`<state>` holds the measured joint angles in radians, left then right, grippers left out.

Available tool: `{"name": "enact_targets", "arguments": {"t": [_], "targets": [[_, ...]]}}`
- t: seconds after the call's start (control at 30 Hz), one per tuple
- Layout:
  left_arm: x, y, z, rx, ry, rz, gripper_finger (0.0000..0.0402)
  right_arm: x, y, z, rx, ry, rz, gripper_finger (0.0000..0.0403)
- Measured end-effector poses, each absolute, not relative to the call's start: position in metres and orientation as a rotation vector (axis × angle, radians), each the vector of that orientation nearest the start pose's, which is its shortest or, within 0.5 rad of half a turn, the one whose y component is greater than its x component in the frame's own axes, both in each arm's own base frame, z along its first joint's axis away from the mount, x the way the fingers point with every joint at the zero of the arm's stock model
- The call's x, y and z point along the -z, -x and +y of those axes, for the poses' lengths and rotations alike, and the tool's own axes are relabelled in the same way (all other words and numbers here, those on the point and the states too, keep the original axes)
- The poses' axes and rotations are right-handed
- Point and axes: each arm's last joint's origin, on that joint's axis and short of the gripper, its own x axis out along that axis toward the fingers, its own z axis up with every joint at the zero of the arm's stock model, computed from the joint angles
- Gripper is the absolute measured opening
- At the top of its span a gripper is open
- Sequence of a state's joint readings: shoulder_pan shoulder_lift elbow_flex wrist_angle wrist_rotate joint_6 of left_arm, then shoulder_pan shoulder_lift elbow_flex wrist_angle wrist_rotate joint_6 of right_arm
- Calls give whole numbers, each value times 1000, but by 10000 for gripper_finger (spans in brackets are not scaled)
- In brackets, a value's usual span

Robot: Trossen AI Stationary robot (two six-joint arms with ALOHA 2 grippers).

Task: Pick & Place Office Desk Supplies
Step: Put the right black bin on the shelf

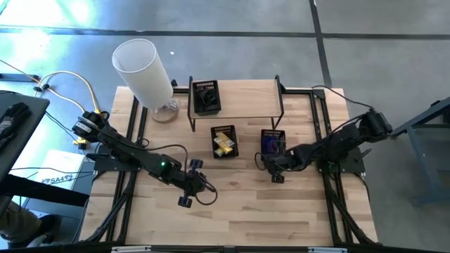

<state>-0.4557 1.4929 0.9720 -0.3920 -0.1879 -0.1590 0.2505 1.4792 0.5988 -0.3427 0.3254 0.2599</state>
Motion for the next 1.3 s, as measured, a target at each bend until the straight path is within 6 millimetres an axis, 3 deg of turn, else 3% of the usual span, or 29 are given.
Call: {"name": "enact_targets", "arguments": {"t": [0.17, 0.37, 0.57, 0.73, 0.87, 1.07, 1.3], "targets": [[-221, -272, -127, 166, -114, 886, 117, -155, -244, 64, 159, 116, 1109, 3], [-220, -272, -127, 162, -109, 892, 117, -206, -263, 86, 130, 256, 1038, 3], [-220, -272, -127, 162, -109, 893, 117, -252, -279, 81, 138, 414, 988, 3], [-220, -272, -127, 154, -91, 894, 117, -283, -289, 54, 182, 480, 1000, 3], [-220, -271, -129, 159, -90, 895, 117, -297, -293, 18, 239, 468, 1044, 3], [-220, -268, -136, 189, -99, 896, 117, -297, -288, -46, 263, 321, 1109, 3], [-220, -262, -147, 229, -123, 894, 117, -296, -278, -88, 281, 225, 1127, 3]]}}
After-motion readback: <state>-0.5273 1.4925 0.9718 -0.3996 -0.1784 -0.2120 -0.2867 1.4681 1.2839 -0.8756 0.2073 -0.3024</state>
